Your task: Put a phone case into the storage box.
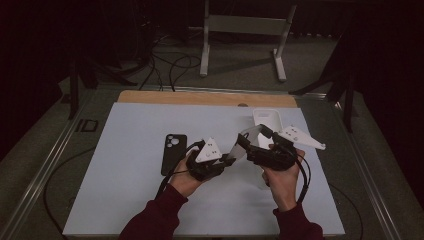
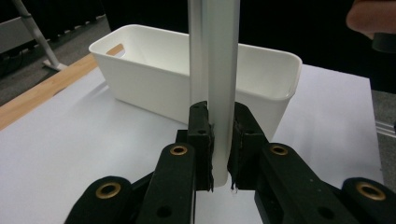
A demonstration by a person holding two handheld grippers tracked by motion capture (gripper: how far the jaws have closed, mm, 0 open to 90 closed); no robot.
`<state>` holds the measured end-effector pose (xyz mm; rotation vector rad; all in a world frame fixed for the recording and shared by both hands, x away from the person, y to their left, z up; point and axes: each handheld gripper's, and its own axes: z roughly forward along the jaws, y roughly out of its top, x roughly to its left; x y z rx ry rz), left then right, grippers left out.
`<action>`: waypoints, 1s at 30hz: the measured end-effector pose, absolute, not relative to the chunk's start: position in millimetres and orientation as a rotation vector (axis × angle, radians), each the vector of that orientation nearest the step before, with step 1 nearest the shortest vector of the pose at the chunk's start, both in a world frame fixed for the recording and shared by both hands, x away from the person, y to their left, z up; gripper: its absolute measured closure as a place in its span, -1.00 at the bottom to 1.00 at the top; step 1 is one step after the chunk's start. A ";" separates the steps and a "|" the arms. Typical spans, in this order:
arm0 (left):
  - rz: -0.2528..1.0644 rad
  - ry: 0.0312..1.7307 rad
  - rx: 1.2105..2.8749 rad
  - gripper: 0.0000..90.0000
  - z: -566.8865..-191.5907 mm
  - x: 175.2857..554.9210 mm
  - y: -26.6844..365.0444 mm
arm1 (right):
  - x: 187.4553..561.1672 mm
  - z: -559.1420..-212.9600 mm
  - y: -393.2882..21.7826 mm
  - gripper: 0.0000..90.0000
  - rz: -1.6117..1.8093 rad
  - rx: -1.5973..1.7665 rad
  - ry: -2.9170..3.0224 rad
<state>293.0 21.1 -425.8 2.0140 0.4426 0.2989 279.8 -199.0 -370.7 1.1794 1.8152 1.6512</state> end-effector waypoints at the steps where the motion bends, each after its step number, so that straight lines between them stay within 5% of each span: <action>1: 0.297 0.440 2.014 0.81 -426.0 292.6 20.3 | 280.1 -370.8 -199.1 -0.67 1.654 1.182 1.814; 18: 0.279 0.427 2.015 0.79 -426.7 292.2 19.1 | 277.7 -366.6 -196.4 -0.62 1.614 1.156 1.833; 30: 0.283 0.443 2.007 0.41 -421.5 293.6 29.2 | 282.0 -364.4 -197.4 -0.62 1.595 1.159 1.832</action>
